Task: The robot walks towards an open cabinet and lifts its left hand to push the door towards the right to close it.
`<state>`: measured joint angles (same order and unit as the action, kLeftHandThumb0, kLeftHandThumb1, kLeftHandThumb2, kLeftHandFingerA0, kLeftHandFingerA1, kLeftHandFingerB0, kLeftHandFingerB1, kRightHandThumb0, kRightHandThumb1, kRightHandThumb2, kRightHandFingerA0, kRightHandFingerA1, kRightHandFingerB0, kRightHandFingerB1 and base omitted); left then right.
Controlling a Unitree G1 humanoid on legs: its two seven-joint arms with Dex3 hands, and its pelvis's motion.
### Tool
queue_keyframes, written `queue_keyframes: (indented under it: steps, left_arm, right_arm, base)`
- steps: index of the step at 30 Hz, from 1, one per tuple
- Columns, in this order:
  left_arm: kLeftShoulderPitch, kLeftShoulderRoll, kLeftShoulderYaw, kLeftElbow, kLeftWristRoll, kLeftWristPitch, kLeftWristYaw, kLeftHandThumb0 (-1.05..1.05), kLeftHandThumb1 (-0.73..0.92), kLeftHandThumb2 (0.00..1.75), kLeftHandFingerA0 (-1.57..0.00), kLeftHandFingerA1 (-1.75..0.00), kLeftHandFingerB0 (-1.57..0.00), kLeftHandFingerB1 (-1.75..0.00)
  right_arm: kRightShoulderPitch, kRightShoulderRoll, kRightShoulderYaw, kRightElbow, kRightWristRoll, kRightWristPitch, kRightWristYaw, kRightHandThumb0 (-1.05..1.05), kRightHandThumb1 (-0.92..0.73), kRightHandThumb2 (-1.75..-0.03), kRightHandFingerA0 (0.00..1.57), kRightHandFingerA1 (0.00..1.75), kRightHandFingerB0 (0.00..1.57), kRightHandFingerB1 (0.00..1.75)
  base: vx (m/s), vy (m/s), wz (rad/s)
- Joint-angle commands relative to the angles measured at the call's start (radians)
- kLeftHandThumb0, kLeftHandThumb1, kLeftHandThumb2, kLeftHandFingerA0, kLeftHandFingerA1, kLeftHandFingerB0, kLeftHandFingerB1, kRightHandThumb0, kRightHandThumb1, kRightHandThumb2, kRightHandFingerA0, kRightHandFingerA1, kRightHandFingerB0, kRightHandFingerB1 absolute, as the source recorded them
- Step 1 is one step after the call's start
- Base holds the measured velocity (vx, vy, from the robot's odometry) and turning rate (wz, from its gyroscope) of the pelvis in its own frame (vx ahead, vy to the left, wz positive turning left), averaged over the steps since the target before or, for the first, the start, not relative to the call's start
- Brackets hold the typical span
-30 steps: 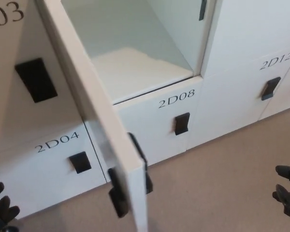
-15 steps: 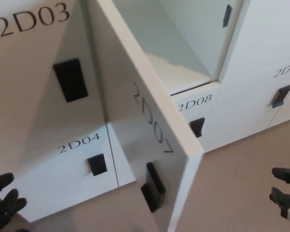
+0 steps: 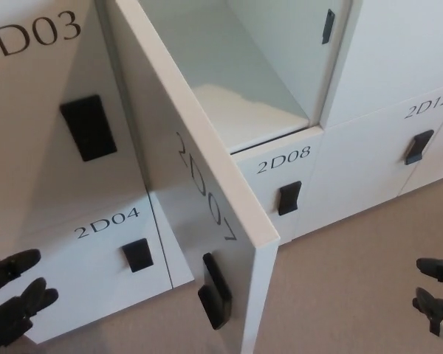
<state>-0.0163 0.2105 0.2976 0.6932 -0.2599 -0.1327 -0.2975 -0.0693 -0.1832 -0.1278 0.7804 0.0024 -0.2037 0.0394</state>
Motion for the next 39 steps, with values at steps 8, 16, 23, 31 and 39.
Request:
queue_keyframes:
  steps: [8, 16, 23, 31, 39]
  left_arm:
    - [-0.033, -0.031, -0.086, -0.434, -0.008, 0.184, 0.031, -0.34, 0.59, 0.57, -0.77, -0.47, -0.61, -0.44]
    - [-0.216, -0.065, -0.226, -0.562, 0.073, 0.328, 0.103, -0.24, 0.58, 0.57, -0.77, -0.49, -0.62, -0.44]
    - [-0.37, -0.1, -0.373, -0.464, 0.172, 0.324, 0.099, -0.27, 0.61, 0.58, -0.72, -0.46, -0.59, -0.42]
    - [-0.455, -0.189, -0.599, -0.286, 0.329, 0.278, 0.136, -0.31, 0.59, 0.58, -0.77, -0.44, -0.62, -0.4]
    - [-0.657, -0.327, -0.819, -0.058, 0.434, 0.283, 0.058, -0.47, 0.52, 0.8, -0.69, -0.57, -0.53, -0.51]
  right_arm:
    - [0.015, -0.007, -0.005, 0.04, -0.006, -0.039, -0.017, -0.27, -0.74, -0.61, 0.63, 0.57, 0.53, 0.5]
    - [0.017, -0.006, 0.004, 0.05, -0.019, -0.055, -0.029, -0.28, -0.74, -0.61, 0.64, 0.57, 0.53, 0.5]
    - [0.015, -0.01, 0.014, 0.039, -0.029, -0.059, -0.035, -0.3, -0.74, -0.62, 0.63, 0.56, 0.54, 0.5]
    - [0.037, -0.008, 0.029, 0.006, -0.044, -0.065, -0.049, -0.3, -0.74, -0.61, 0.63, 0.56, 0.53, 0.5]
    - [0.098, 0.002, 0.048, -0.057, -0.063, -0.073, -0.054, -0.27, -0.74, -0.61, 0.67, 0.59, 0.56, 0.5]
  base:
    - [0.0, 0.0, 0.0]
    - [0.0, 0.0, 0.0]
    - [0.0, 0.0, 0.0]
    - [0.01, -0.005, 0.06]
    - [0.0, 0.0, 0.0]
